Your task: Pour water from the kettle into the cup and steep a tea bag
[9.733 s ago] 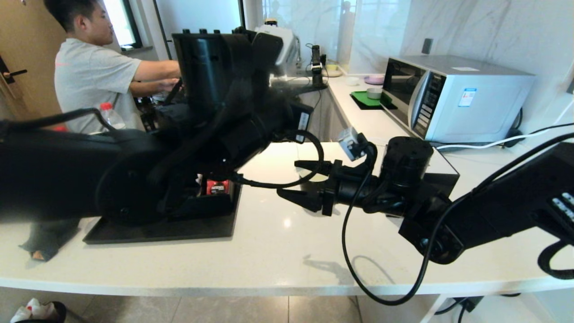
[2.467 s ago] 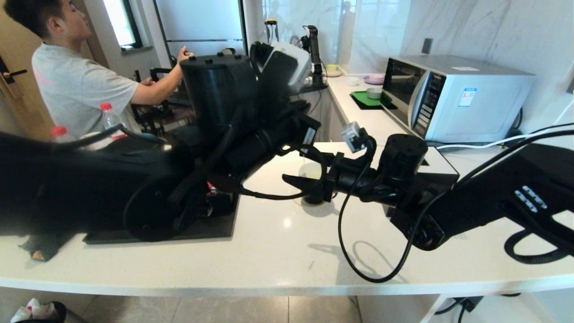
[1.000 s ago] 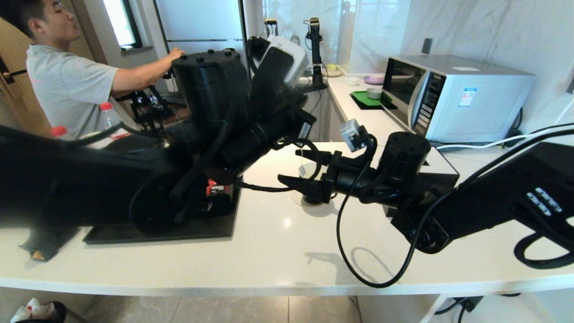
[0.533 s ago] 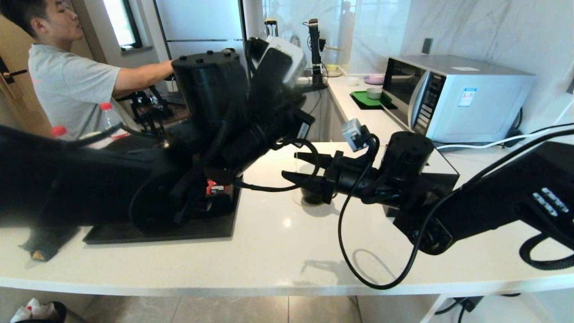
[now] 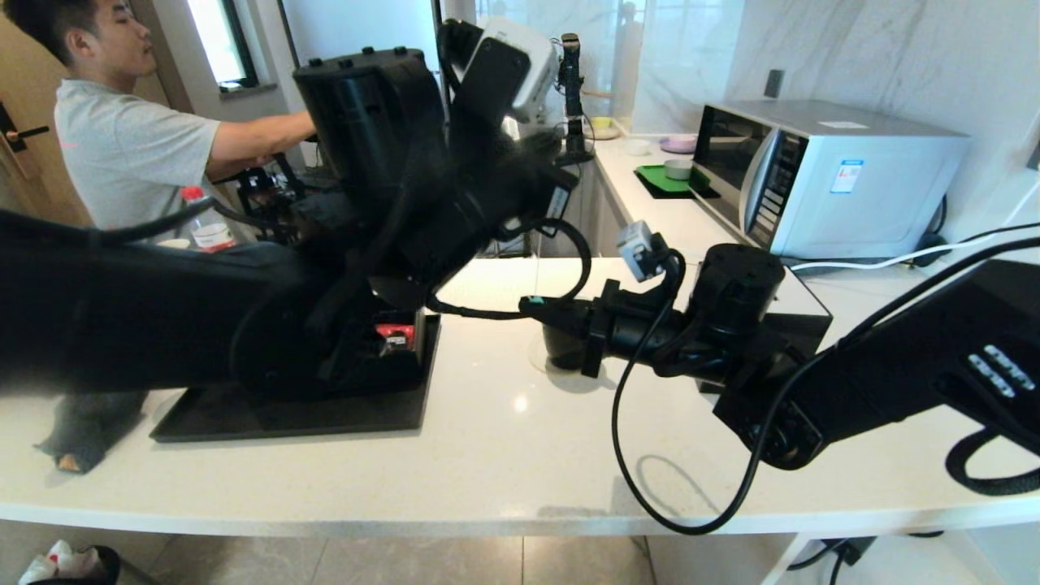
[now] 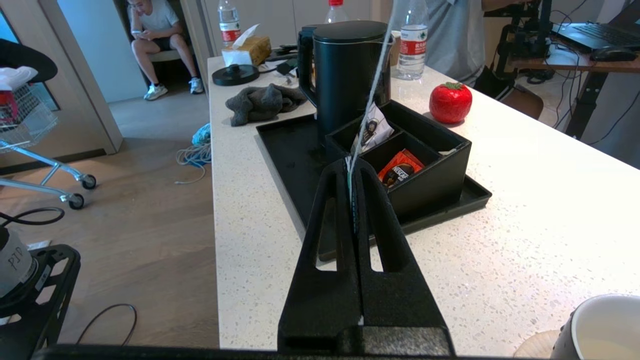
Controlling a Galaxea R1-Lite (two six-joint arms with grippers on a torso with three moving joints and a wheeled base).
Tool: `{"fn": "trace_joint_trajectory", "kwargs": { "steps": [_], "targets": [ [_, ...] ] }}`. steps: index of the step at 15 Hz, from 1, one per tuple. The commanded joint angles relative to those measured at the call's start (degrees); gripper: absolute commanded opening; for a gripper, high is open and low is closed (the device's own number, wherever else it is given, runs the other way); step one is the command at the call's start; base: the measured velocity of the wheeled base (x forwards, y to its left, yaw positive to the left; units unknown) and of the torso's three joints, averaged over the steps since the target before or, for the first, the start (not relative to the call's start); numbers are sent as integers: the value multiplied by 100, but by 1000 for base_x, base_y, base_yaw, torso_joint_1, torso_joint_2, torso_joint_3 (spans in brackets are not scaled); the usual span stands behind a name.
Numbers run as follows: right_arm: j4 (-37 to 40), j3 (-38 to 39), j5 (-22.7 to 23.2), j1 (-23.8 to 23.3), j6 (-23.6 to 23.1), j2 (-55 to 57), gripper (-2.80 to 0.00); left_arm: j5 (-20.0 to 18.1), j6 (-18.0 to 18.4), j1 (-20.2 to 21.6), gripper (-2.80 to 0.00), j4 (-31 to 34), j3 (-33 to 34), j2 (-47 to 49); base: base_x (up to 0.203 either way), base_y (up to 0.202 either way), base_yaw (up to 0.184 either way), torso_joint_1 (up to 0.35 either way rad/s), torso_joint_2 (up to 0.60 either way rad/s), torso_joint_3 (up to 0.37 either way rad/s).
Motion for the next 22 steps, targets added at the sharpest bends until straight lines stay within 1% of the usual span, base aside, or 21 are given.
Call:
{"fn": "trace_joint_trajectory", "kwargs": {
  "steps": [1, 4, 6, 12, 15, 18, 19, 22],
  "targets": [
    [-24, -30, 16, 4, 9, -11, -280, 10, 11, -22, -280, -26, -11, 10, 0, 0, 0, 0, 0, 0],
    [-12, -33, 7, 3, 9, -38, -280, 53, 9, -67, -280, -35, 26, 1, 0, 0, 0, 0, 0, 0],
    [-3, -51, -11, -17, 11, -46, -280, 82, 2, -91, -280, -37, 190, -27, 0, 0, 0, 0, 0, 0],
    [64, -196, -37, -361, 18, -73, -280, 130, 2, -200, -280, -45, 1141, -501, 0, 0, 0, 0, 0, 0],
    [157, -346, -37, -478, 49, -74, -280, 297, -7, -441, -280, -52, 1574, -752, 0, 0, 0, 0, 0, 0],
    [302, -601, -37, -497, 53, -73, -280, 630, -18, -758, -280, -52, 1719, -849, 0, 0, 0, 0, 0, 0],
    [348, -679, -37, -497, 53, -81, -280, 700, -41, -818, -280, -52, 1752, -866, 0, 0, 0, 0, 0, 0],
    [489, -898, -37, -499, 53, -82, -280, 713, -55, -830, -280, -61, 1947, -936, 0, 0, 0, 0, 0, 0]
  ]
}}
